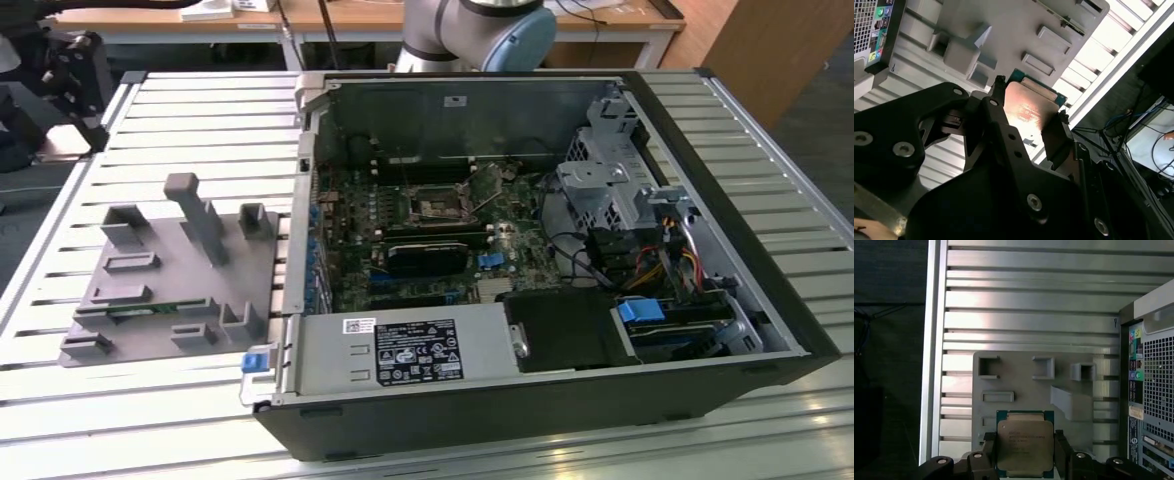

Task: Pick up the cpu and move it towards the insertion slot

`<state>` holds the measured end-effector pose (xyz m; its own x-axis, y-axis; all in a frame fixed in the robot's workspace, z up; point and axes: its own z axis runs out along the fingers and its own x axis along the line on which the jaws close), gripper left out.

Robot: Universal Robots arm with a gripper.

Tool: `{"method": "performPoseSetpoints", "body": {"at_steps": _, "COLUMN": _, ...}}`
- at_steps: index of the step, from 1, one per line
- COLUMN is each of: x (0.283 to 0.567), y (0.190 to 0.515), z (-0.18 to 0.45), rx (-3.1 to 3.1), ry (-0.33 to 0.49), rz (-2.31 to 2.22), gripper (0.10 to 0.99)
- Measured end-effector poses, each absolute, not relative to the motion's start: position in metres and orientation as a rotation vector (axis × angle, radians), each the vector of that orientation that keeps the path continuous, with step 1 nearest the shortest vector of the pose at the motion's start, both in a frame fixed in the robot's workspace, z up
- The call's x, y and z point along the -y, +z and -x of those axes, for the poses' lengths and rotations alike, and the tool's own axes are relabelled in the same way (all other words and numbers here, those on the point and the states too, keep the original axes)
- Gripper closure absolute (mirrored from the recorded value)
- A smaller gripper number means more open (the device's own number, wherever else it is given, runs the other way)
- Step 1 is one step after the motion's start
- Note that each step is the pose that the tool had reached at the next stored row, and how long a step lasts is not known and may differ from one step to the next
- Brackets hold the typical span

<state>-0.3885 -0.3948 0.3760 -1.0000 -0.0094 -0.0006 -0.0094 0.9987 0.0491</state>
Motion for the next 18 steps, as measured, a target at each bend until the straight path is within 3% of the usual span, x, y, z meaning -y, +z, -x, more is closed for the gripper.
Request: {"method": "performPoseSetpoints", "body": {"at_steps": 18, "x": 0.382, "y": 0.375, "z": 0.328, "rx": -3.138, "ry": 0.077, "rz": 0.015, "gripper": 0.545}}
